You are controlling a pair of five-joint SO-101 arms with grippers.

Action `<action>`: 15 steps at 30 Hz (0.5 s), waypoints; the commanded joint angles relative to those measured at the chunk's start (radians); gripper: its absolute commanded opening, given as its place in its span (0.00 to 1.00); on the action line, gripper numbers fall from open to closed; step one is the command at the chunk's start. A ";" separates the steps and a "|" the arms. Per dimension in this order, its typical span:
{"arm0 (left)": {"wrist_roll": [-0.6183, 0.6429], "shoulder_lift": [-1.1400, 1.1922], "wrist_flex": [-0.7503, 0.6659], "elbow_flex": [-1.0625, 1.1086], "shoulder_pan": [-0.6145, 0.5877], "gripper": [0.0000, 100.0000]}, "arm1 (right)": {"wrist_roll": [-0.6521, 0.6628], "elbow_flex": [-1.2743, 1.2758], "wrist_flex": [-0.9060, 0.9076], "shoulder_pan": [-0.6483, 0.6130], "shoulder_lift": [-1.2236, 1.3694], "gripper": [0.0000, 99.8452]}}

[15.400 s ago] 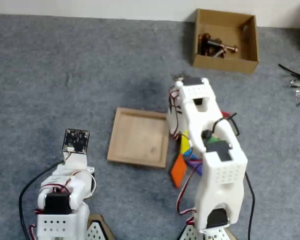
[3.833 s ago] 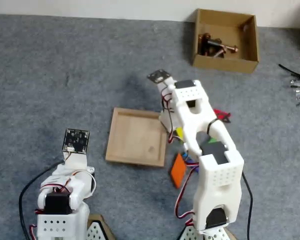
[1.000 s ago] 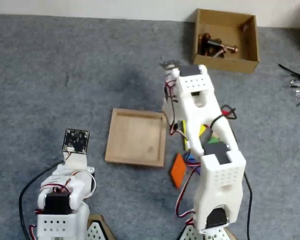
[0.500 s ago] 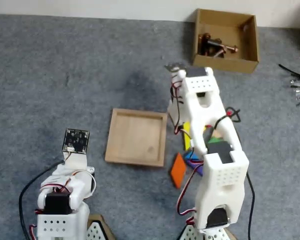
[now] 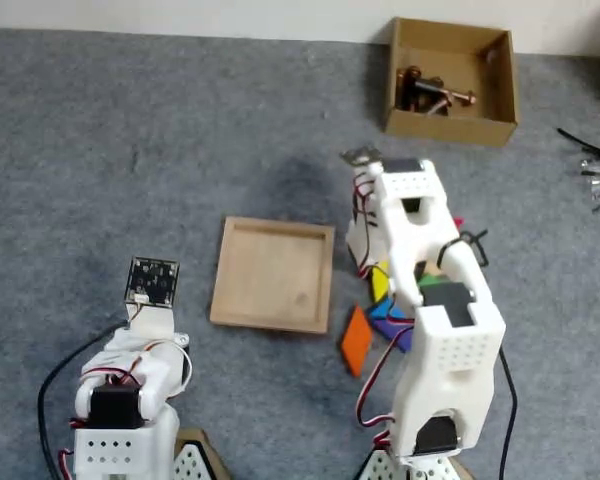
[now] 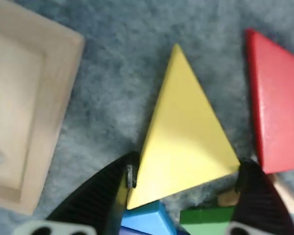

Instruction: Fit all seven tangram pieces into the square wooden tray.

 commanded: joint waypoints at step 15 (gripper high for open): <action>0.002 -0.010 0.003 0.018 0.012 0.01 | 0.051 0.056 -0.090 -0.022 -0.030 0.30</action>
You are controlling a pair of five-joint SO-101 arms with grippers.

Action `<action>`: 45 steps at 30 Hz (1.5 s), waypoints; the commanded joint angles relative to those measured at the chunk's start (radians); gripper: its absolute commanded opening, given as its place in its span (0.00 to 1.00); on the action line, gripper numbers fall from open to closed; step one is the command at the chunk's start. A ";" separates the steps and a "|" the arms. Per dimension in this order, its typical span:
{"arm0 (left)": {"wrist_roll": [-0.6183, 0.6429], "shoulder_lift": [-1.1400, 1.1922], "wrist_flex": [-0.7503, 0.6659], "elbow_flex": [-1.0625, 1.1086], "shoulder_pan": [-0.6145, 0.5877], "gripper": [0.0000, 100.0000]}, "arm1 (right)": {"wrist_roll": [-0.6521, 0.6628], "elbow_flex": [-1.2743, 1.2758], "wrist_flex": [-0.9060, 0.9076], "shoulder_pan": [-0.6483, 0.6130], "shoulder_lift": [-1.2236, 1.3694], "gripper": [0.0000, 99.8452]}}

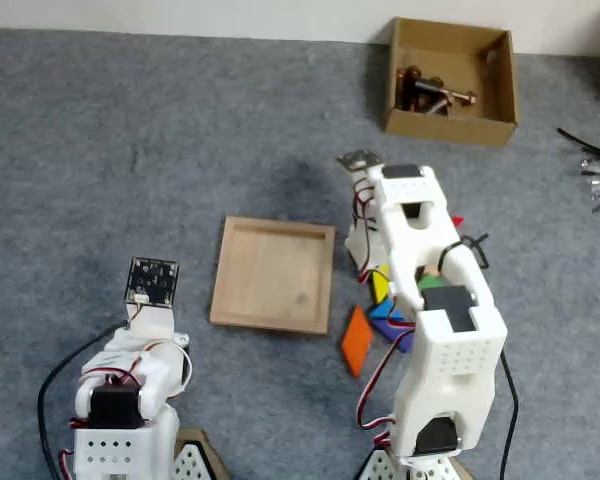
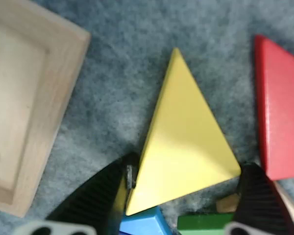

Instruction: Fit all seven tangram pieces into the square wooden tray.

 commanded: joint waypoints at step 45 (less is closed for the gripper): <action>0.002 -0.010 0.003 0.018 0.012 0.01 | -0.052 -0.122 0.108 -0.125 -0.030 0.21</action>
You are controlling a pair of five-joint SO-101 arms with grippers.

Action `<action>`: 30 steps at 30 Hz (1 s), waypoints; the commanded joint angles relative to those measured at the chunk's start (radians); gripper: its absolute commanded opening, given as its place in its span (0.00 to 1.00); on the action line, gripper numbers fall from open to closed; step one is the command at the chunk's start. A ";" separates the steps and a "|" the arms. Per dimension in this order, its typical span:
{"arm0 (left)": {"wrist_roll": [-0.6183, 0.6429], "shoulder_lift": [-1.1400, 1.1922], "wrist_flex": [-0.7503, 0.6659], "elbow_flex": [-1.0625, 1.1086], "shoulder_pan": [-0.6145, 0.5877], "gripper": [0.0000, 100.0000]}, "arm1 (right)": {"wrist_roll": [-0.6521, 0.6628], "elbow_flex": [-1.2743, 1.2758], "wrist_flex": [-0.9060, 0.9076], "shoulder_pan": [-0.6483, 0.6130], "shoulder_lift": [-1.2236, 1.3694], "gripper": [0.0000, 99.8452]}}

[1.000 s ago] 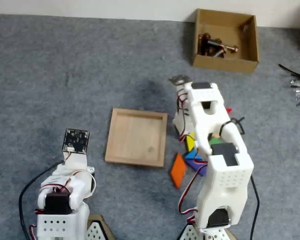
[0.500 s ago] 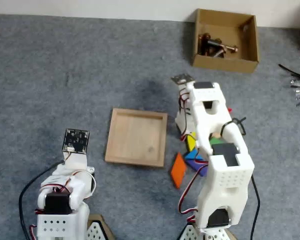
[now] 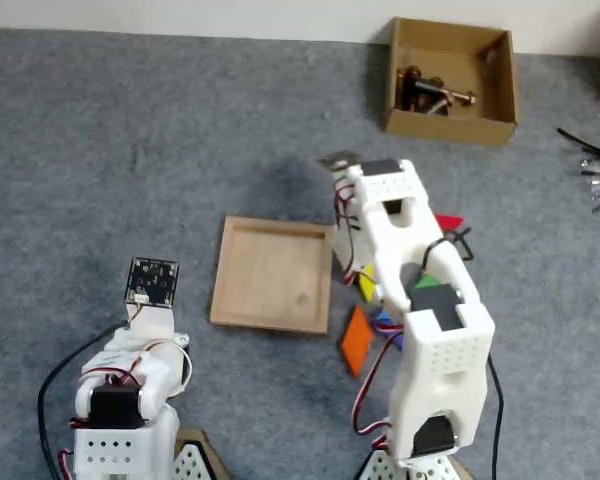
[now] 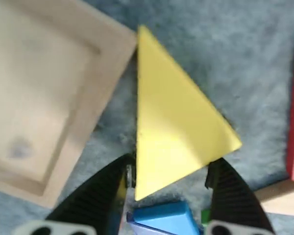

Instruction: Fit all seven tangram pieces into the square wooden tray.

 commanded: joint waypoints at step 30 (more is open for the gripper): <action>0.002 -0.010 0.003 0.018 0.012 0.01 | 0.107 -0.194 0.036 -0.035 -0.024 0.36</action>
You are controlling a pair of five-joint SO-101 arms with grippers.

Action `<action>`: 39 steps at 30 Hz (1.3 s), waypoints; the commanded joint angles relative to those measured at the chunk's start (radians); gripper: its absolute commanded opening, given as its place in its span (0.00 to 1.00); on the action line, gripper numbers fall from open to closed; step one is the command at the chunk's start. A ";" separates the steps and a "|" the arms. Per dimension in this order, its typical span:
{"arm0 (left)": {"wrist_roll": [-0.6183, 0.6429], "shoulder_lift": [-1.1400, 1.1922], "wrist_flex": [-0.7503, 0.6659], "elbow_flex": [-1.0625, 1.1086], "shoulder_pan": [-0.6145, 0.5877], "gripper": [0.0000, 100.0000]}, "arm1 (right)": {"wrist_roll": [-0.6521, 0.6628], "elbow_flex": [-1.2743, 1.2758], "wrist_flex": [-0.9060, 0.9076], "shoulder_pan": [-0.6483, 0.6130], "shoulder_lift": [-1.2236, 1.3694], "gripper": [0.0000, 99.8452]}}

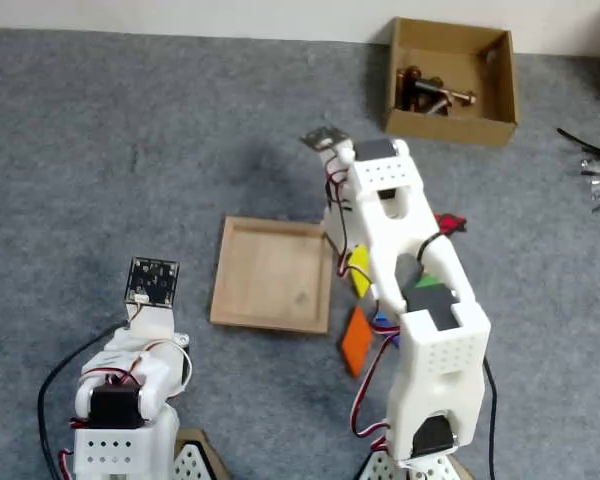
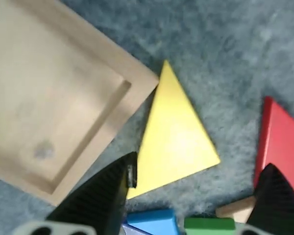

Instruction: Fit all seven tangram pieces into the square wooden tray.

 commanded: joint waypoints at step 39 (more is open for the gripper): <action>0.002 -0.010 0.003 0.018 0.012 0.01 | 0.011 0.222 -0.245 -0.008 -0.024 0.20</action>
